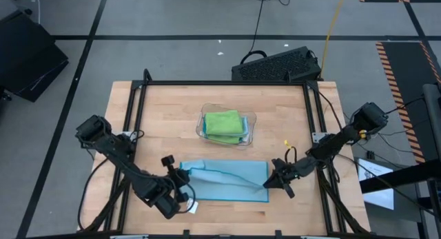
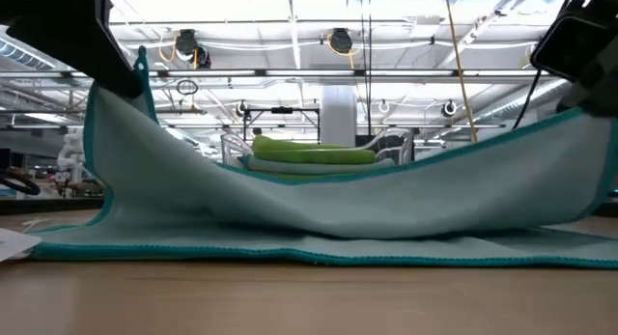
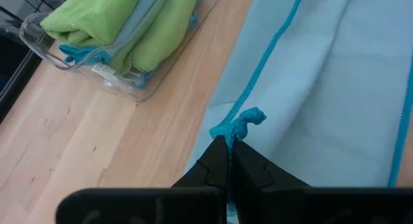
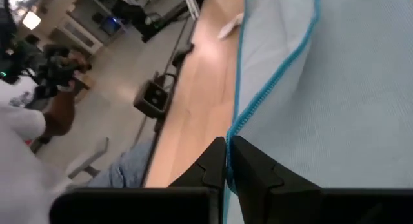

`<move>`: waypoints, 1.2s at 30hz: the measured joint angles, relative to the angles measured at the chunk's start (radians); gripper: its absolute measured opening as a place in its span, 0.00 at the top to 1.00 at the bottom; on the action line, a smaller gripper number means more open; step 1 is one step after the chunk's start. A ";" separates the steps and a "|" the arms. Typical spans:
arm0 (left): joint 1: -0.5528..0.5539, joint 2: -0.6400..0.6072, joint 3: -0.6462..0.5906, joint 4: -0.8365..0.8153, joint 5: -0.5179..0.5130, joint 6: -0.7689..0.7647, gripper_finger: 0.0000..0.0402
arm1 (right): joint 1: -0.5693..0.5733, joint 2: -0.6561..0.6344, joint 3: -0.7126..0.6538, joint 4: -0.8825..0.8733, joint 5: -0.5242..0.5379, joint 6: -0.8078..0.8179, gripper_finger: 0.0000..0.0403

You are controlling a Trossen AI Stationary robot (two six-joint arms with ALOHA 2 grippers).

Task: Fold microfiber towels
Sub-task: Fold the blue microfiber cloth

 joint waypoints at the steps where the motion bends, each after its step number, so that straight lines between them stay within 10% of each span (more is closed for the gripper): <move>1: -0.001 0.000 0.000 0.000 0.000 0.000 0.98 | 0.005 0.000 0.002 -0.012 0.001 -0.001 0.94; 23: -0.013 0.000 0.000 0.065 0.063 -0.017 0.91 | 0.013 0.000 0.002 -0.095 0.032 0.021 0.93; 36: -0.027 0.000 0.000 0.119 0.139 -0.017 0.91 | 0.013 0.000 0.002 -0.095 -0.031 0.016 0.62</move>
